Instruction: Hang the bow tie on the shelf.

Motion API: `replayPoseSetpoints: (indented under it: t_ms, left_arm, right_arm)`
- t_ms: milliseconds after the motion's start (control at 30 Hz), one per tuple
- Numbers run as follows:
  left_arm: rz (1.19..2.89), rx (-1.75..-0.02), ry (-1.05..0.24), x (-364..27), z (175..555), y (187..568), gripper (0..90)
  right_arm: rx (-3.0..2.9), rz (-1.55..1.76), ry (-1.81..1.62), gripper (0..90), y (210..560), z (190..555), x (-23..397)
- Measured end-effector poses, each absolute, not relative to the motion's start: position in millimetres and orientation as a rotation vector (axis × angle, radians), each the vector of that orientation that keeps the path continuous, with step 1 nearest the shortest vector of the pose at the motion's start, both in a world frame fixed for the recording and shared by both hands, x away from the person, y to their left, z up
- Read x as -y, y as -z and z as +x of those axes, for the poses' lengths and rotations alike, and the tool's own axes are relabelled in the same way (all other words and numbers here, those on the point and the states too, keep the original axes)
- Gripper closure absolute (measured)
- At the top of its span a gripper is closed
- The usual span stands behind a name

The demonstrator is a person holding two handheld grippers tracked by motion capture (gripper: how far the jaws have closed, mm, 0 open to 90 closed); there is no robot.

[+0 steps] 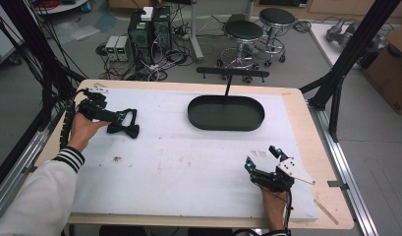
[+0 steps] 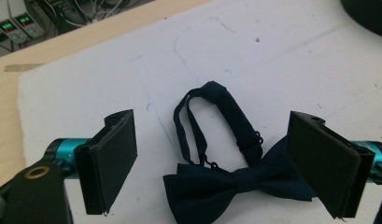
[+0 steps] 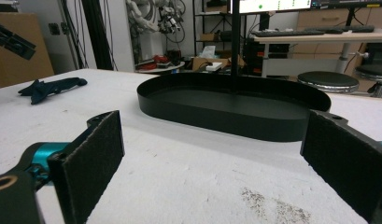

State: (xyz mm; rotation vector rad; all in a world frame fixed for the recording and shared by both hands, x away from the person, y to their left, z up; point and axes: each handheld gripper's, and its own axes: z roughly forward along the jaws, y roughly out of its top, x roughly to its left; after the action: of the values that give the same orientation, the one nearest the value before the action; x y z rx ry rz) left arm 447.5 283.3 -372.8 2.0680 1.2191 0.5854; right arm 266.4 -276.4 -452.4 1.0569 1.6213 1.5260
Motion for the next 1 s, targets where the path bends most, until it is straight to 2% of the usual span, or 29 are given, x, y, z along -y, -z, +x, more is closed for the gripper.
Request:
replayPoseSetpoints:
  t_ms: [267,467,600,1000]
  left_arm:
    - [2.103,-1.292,-0.468,-282,463,388,19.8]
    - [2.099,-1.336,-0.43,-283,470,396,20.4]
    - [2.089,-1.392,-0.386,-284,474,401,26.0]
    - [2.107,-1.46,-0.361,-285,480,409,29.3]
  right_arm:
    - [-1.62,1.05,-1.521,5.2,452,266,277]
    - [-1.619,1.052,-1.521,5.2,452,266,276]
    - [-1.622,1.059,-1.52,5.2,452,266,276]
    - [-1.617,1.055,-1.519,5.2,452,267,277]
